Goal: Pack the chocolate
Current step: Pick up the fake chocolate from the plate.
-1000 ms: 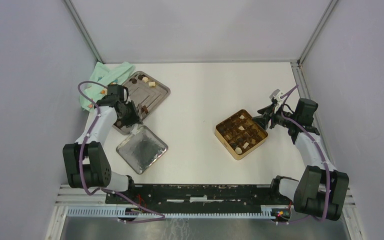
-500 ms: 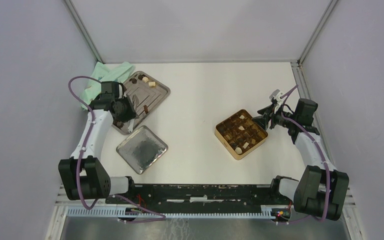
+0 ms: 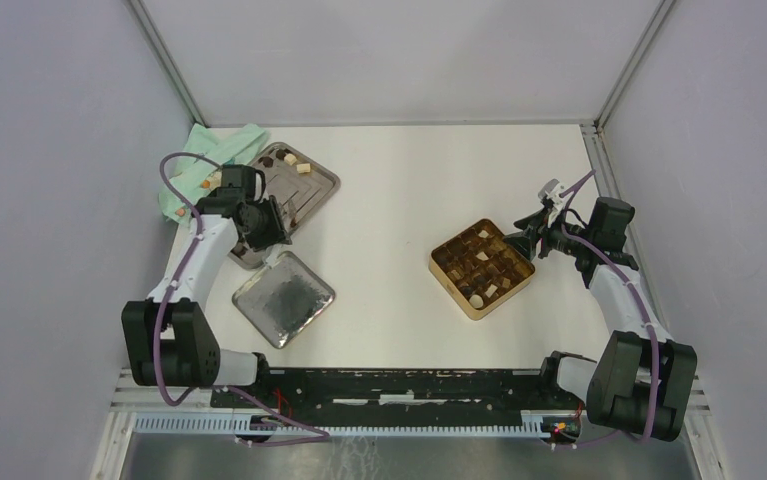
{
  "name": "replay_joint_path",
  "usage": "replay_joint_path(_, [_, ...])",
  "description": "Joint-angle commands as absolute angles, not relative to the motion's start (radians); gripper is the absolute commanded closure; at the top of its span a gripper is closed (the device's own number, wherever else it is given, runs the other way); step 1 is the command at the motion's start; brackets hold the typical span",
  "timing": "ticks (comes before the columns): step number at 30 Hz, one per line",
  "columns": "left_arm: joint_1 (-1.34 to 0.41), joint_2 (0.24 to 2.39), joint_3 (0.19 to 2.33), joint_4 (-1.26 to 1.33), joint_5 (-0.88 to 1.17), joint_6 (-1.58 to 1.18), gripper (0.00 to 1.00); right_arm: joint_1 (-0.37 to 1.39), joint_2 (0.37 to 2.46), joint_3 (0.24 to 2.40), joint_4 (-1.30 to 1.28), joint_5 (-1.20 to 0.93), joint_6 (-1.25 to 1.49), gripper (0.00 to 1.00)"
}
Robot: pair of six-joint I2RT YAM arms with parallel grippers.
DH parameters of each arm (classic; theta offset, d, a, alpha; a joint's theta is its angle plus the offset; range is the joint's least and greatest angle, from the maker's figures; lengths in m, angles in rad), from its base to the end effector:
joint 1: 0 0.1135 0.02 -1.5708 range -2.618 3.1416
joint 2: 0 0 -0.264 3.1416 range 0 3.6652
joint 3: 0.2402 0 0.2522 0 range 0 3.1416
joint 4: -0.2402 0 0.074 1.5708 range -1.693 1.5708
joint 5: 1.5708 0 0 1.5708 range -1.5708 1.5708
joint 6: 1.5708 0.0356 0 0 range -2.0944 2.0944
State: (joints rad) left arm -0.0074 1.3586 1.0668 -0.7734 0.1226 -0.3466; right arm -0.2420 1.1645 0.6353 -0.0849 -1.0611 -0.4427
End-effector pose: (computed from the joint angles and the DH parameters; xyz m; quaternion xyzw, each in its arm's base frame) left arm 0.2692 -0.0063 0.2629 -0.1480 0.9551 -0.1023 0.2353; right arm 0.2328 -0.0254 0.2315 -0.3085 0.7385 0.2899 0.5248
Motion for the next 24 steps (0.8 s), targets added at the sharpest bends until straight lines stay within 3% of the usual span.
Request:
replay_joint_path(1, [-0.043, 1.389, 1.114, -0.757, 0.067, -0.296, 0.57, -0.239, 1.169, 0.670, -0.071, -1.067, -0.453, 0.44])
replay_joint_path(24, [-0.076, 1.446, 1.154, -0.790, -0.026, -0.267, 0.57, -0.239, 1.170, 0.672, -0.077, -1.068, -0.456, 0.44])
